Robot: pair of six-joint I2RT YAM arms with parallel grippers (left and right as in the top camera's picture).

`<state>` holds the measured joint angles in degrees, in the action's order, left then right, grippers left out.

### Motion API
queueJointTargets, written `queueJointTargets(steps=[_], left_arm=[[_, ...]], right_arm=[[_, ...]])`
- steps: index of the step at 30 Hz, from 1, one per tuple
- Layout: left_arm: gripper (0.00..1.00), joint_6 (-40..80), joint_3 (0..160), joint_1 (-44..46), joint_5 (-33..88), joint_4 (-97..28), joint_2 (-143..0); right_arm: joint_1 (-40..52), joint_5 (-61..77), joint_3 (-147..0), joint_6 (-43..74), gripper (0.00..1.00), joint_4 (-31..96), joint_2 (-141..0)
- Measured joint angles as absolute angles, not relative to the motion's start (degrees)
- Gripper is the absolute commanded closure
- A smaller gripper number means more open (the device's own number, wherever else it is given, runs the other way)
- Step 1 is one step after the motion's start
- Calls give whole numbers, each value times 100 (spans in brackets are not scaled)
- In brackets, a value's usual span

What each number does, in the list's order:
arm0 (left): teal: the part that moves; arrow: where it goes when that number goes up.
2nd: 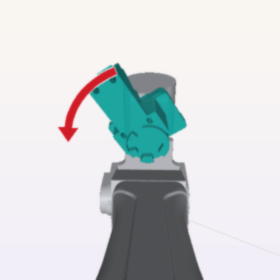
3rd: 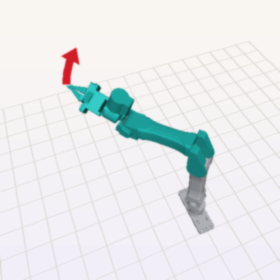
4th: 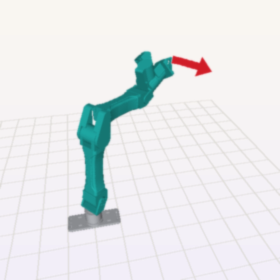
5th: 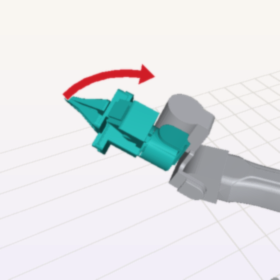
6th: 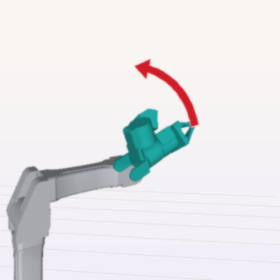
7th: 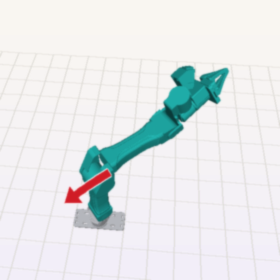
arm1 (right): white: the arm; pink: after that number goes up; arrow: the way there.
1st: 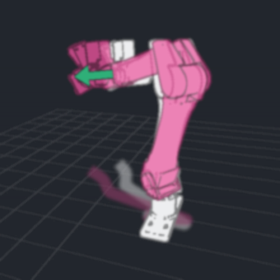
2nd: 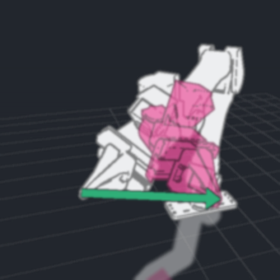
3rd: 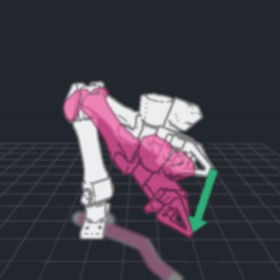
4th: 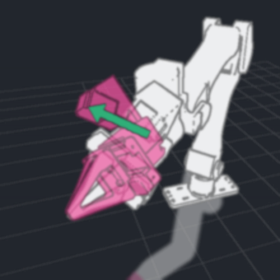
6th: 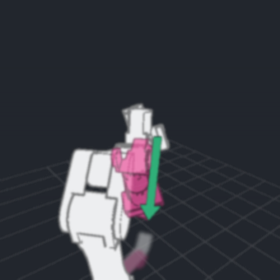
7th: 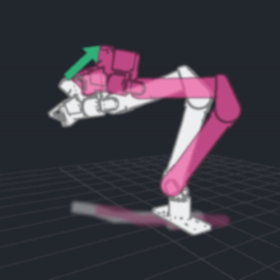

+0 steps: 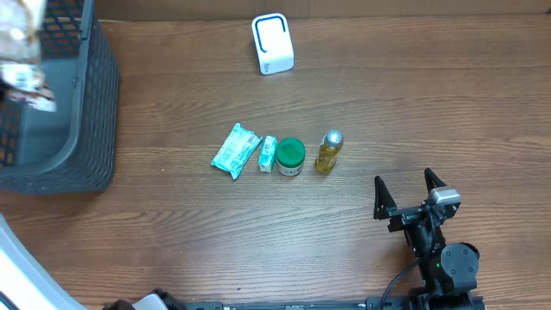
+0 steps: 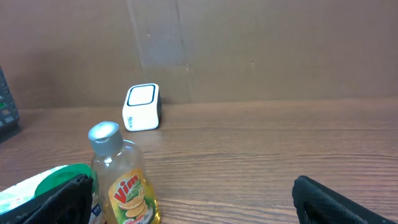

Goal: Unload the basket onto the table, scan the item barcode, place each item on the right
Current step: 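Grasp the brown Pantree bag and lift it out with the left gripper, then carry the Pantree bag toward the scanner and lower it to the table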

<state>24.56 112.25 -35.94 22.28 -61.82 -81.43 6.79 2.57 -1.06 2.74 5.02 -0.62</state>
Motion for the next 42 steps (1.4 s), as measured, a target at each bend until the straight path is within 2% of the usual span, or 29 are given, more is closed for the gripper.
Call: queueJointTargets(steps=[7,13,23,30,36,42], left_arm=[[96,2528,11201,-2821,2663,-7848,-8195],[96,2510,10864,-1870,2571,-8044,-8322],[96,2781,9679,-137,1566,-7212,-8366],[96,3494,8637,996,21,-6348,-8392],[96,3767,7741,1219,-937,-5529,-8394],[96,3830,6973,1219,-1251,-4724,-8403]], right_arm=[[679,255,-106,272,0,502,-62],[679,257,-106,276,0,504,-62],[679,257,-106,276,0,504,-62],[679,255,-106,276,0,506,-62],[679,257,-106,274,0,504,-62],[679,257,-106,272,0,506,-62]])
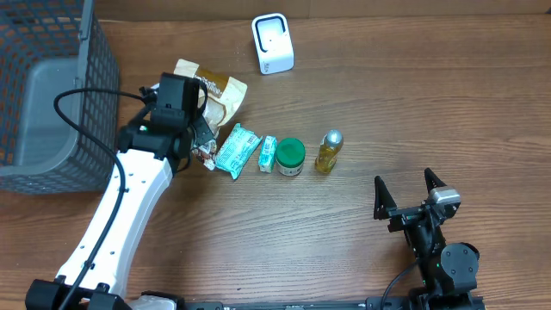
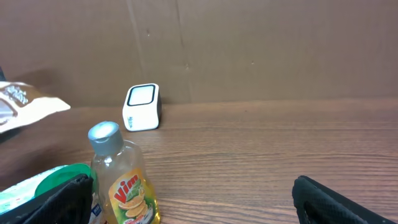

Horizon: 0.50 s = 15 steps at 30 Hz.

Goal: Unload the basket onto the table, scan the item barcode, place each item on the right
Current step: 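Carry the Pantree bag toward the scanner and lower it to the table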

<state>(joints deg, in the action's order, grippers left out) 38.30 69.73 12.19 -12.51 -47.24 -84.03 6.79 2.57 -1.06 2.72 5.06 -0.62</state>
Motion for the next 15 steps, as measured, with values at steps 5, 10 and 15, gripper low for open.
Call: queueJointTargets(steps=[5,10,15], left_arm=[[96,3872,6794,1219,-1402,-4593,-8541],[96,3870,6788,1219,-1605,-4534,-9006],[95,3841,6783,1219,-1678,-4333,-9583]], right_arm=[[679,257,-106,274,0,502,-62],[679,255,-106,276,0,504,-62],[679,257,-106,276,0,506,-62]])
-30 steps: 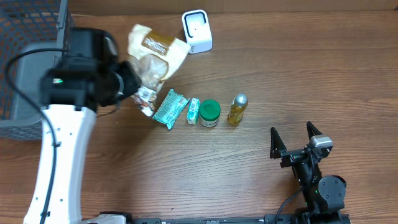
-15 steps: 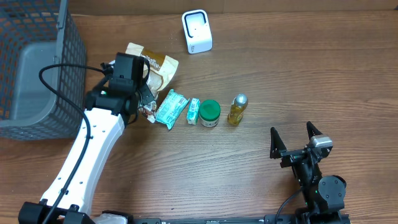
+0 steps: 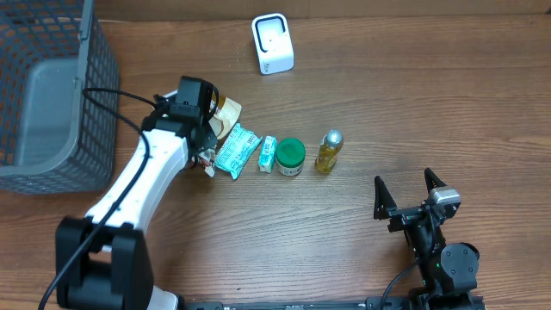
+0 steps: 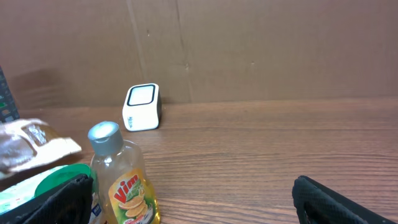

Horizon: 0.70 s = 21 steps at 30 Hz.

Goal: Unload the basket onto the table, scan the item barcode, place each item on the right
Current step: 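Carry the Pantree bag toward the scanner and lower it to the table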

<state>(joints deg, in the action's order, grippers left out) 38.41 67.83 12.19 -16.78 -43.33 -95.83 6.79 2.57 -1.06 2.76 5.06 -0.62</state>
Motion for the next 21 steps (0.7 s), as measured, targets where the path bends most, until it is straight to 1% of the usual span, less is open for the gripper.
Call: queueJointTargets(steps=[10,17,21], left_arm=[[96,3841,6783,1216,-1688,-4130,-9880],[96,3844,6783,1212,-1551,-4613,-9880],[96,3844,6783,1212,-1131,-4915,-9880]], right_arm=[[679,257,-106,274,0,504,-62],[679,257,-106,276,0,506,-62],[679,257,-106,274,0,504,-62]])
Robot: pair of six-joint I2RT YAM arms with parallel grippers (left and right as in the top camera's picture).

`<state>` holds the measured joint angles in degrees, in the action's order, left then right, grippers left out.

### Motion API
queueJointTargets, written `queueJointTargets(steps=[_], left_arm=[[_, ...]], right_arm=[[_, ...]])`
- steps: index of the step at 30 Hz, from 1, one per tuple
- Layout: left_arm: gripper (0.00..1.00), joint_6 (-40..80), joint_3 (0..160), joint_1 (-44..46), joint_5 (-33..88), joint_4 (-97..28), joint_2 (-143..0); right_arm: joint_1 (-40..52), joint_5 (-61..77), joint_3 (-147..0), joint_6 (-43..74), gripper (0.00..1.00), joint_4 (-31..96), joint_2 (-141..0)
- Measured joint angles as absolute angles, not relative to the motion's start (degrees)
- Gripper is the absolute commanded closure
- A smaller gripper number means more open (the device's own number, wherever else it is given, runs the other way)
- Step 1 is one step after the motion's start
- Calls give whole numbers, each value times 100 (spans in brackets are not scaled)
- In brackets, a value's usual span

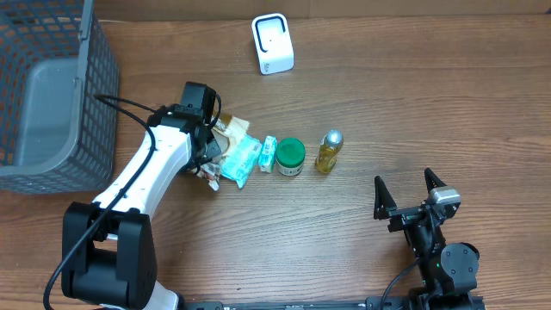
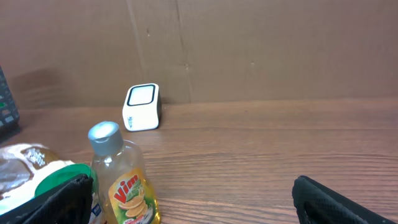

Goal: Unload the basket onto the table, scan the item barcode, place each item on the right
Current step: 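Carry the Pantree bag toward the scanner and lower it to the table, then lay the Pantree bag flat left of the wipes pack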

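In the overhead view my left gripper [image 1: 213, 148] is shut on a crumpled tan snack packet [image 1: 231, 129], low over the table, with the packet pressed against a teal packet [image 1: 243, 161]. The tan packet [image 2: 17, 165] also shows at the left edge of the right wrist view. The white barcode scanner [image 1: 273, 43] stands at the back; the right wrist view has the scanner [image 2: 142, 107] too. My right gripper [image 1: 409, 193] rests open at the front right, nothing between its fingers [image 2: 64, 200].
Right of the teal packet stand a small teal box [image 1: 268, 153], a green-lidded jar [image 1: 290, 157] and a yellow Vim bottle [image 1: 328, 151], the bottle [image 2: 124, 180] close before my right gripper. A grey mesh basket [image 1: 95, 95] fills the back left corner.
My left gripper with the tan packet has moved a little to the right and nearer. The packet now lies against the teal packet, which has shifted slightly. The right arm is unmoved.
The left arm was over the basket at the far left with something pale in its grip. Then it held the tan packet above the table, left of the row of items. Since then it has come closer to the teal packet and now touches it.
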<state>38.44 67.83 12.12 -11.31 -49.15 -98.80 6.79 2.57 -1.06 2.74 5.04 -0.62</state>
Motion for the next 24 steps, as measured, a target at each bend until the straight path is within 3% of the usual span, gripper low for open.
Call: queueJointTargets(steps=[7,24], left_arm=[[96,3844,6783,1212,-548,-5196,-9880],[96,4278,6947,1199,-624,-5153,-9397]], right_arm=[[679,257,-106,276,0,499,-62],[679,257,-106,274,0,504,-62]])
